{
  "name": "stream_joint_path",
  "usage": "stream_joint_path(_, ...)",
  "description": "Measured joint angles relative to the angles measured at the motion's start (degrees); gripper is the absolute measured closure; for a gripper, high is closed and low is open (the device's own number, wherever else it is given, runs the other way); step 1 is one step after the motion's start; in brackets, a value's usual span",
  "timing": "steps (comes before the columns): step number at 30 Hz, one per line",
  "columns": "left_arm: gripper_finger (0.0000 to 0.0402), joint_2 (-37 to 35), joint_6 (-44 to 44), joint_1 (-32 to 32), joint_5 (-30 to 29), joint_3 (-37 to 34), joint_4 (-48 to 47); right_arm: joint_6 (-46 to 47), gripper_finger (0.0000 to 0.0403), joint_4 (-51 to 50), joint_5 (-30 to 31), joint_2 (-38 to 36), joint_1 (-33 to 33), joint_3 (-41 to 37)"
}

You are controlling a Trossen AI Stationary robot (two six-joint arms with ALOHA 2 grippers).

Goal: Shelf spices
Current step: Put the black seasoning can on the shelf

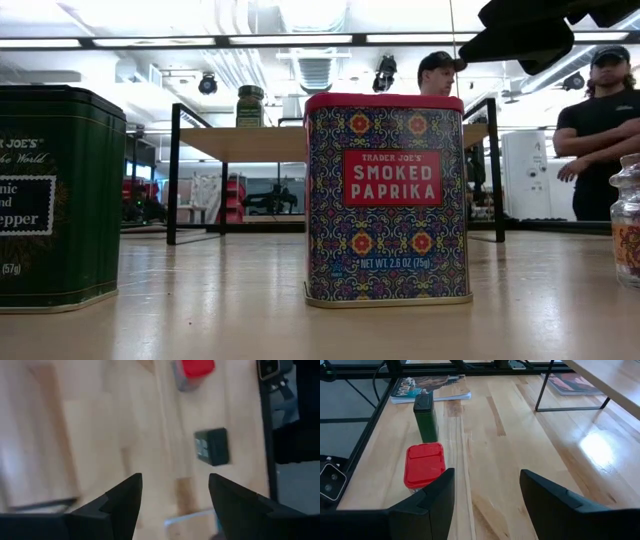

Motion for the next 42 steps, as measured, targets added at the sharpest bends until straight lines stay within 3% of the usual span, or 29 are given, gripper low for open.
stream_joint_path(5,0.0187,0.02,-7.67,-5.93,0.03,-4.71,2.83,-0.01,0.0202,0.0,0.01,0.0,0.0,0.0)
stream_joint_path(11,0.0173,0.43,-14.06,-9.0,-0.17,-8.54,13.38,-0.01,0.0202,0.02,0.02,-0.04,-0.02,-0.02)
stream_joint_path(24,0.0135,4.84,-14.56,-10.53,-2.18,-14.28,21.63,-0.2,0.0203,-0.22,0.06,-0.04,-0.37,-0.02)
stream_joint_path(42,0.0129,12.11,-16.01,-11.73,-1.75,-14.35,23.23,0.17,0.0202,-1.2,0.07,-0.04,-0.37,-0.02)
